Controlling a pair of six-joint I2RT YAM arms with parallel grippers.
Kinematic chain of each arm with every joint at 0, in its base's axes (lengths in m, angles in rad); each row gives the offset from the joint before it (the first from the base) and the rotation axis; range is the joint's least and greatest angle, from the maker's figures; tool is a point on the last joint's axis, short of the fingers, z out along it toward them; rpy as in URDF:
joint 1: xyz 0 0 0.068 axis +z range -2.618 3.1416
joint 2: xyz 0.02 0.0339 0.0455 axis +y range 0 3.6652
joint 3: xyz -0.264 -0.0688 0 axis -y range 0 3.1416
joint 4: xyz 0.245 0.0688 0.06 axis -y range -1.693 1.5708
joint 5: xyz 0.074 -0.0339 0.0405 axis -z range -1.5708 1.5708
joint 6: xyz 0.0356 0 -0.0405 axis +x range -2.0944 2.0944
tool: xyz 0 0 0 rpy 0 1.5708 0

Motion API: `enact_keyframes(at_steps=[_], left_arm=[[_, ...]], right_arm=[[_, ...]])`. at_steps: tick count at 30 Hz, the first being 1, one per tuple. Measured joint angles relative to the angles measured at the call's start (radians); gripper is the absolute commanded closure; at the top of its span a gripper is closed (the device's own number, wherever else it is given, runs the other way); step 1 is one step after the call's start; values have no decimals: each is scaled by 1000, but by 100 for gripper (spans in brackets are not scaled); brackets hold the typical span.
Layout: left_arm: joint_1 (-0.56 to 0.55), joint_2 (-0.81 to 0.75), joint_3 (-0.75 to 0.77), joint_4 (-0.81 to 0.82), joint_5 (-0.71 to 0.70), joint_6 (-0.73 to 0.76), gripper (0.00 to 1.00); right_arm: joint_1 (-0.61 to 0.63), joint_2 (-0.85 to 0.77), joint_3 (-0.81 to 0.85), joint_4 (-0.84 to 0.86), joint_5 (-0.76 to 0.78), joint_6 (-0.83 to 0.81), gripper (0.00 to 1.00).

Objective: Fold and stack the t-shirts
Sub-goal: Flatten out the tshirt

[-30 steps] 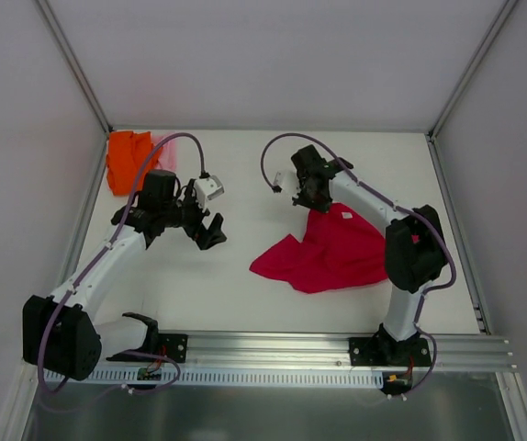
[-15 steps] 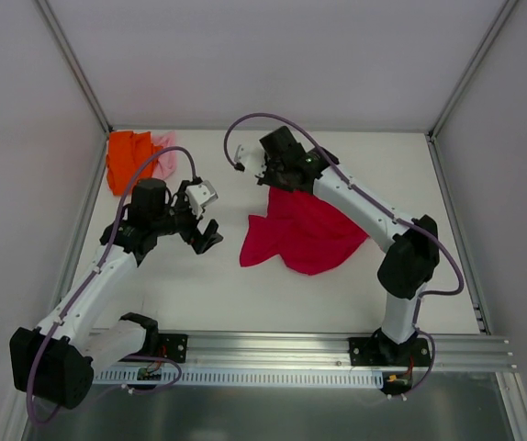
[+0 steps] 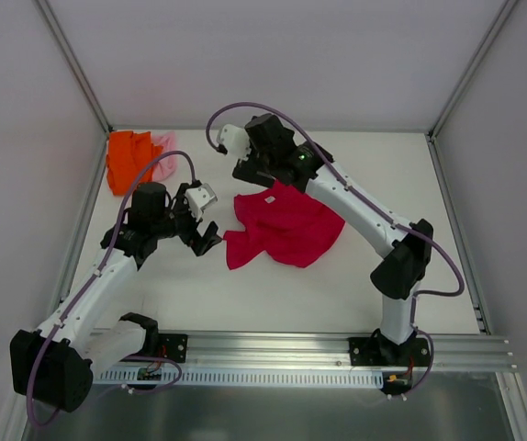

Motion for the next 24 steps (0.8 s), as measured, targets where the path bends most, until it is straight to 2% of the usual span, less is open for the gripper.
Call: enact_keyframes(at_steps=[6, 12, 18, 24], left_arm=[[0, 58, 14, -5, 4, -6, 1], [0, 370, 134, -32, -4, -7, 1], [0, 541, 156, -36, -87, -15, 1], [0, 629, 208, -25, -134, -27, 1]], right_arm=[[-138, -3, -35, 44, 91, 41, 0], [-301, -48, -255, 66, 130, 102, 0], [-321, -183, -452, 80, 123, 132, 0], [-338, -333, -524, 119, 118, 149, 0]])
